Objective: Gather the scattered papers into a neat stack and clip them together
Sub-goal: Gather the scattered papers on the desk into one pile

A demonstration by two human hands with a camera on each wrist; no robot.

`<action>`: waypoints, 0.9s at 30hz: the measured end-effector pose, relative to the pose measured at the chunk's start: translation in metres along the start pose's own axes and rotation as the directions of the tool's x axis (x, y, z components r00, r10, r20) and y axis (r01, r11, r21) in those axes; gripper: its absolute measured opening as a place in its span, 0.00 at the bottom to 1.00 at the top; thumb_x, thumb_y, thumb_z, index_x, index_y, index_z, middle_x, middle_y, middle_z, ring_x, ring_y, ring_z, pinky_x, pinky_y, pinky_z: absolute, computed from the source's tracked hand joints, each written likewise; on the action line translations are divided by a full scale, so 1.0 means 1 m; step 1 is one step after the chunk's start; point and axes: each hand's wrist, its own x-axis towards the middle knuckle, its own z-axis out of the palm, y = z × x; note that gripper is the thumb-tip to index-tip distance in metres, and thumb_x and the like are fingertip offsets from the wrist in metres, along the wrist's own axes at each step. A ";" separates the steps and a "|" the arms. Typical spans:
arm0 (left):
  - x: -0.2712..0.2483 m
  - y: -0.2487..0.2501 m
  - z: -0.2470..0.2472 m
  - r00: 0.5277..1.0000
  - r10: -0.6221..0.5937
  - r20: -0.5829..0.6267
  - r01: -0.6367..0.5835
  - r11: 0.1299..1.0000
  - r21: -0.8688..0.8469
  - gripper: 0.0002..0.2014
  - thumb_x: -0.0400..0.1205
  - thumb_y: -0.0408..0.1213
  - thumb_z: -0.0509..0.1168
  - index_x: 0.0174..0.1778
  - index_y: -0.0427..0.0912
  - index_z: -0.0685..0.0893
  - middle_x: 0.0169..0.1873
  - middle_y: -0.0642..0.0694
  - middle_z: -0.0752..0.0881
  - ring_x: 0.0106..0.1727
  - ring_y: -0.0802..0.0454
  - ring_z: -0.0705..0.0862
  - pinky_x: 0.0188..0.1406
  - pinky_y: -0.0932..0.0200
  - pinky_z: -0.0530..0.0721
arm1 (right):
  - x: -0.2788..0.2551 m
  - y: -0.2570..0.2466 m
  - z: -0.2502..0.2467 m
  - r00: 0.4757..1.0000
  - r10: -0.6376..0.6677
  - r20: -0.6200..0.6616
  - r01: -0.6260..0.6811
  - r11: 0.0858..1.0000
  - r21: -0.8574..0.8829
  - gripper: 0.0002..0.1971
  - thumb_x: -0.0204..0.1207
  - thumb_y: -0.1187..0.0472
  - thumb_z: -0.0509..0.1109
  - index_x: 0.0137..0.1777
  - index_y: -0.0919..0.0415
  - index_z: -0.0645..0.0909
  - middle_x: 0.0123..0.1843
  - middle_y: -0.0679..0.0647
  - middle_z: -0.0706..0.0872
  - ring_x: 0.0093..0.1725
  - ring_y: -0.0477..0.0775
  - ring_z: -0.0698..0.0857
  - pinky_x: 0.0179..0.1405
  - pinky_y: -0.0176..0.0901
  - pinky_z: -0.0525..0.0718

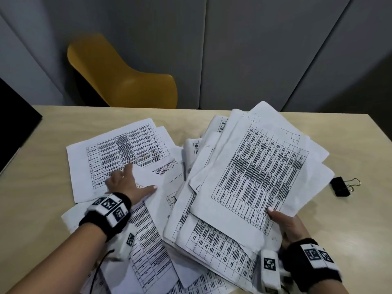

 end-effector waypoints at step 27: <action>-0.018 0.001 -0.020 0.920 0.257 0.297 -0.261 0.965 -0.024 0.04 0.80 0.38 0.65 0.47 0.42 0.80 0.41 0.45 0.82 0.40 0.49 0.80 0.33 0.61 0.71 | 0.002 0.003 -0.001 0.998 -0.041 -0.044 0.037 0.995 -0.094 0.22 0.61 0.64 0.74 0.55 0.72 0.79 0.41 0.71 0.89 0.30 0.68 0.88 0.33 0.57 0.87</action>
